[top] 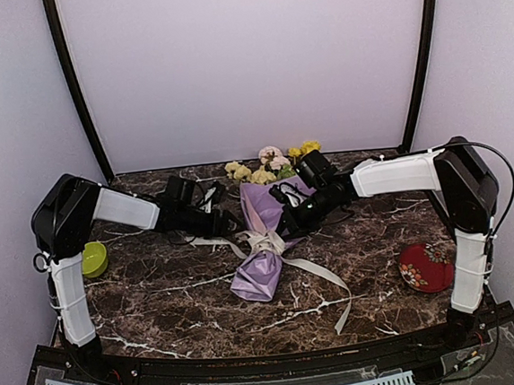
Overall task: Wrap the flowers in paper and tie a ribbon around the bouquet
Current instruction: Tie the half-tied ribbon around the folded bouquet.
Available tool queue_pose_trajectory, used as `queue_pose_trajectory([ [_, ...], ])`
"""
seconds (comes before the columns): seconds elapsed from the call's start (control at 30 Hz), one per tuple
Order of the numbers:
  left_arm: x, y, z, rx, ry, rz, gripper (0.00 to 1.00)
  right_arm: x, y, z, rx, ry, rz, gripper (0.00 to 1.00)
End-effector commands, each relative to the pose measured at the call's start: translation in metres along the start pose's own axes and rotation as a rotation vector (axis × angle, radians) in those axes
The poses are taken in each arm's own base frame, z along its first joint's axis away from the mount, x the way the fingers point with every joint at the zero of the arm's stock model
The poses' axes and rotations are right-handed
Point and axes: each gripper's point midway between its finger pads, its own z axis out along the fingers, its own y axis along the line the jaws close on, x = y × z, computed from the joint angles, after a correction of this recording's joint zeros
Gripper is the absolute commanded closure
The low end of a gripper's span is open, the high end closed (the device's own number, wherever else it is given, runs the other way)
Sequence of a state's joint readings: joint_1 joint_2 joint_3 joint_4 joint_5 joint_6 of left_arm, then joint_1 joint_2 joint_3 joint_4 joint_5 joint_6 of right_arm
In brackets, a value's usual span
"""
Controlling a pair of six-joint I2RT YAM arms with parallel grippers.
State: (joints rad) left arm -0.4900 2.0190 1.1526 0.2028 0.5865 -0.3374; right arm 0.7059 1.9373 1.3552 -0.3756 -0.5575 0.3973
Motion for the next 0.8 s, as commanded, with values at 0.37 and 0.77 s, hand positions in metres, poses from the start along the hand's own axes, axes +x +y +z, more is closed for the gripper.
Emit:
queue_pose_trajectory([
  [0.37, 0.011, -0.022, 0.013, 0.102, 0.083, -0.038, 0.41, -0.003, 0.005, -0.008, -0.008, -0.030, -0.017, 1.00],
  [0.77, 0.008, -0.032, 0.005, 0.131, 0.082, -0.033, 1.00, -0.008, 0.005, -0.012, 0.007, -0.044, -0.024, 1.00],
])
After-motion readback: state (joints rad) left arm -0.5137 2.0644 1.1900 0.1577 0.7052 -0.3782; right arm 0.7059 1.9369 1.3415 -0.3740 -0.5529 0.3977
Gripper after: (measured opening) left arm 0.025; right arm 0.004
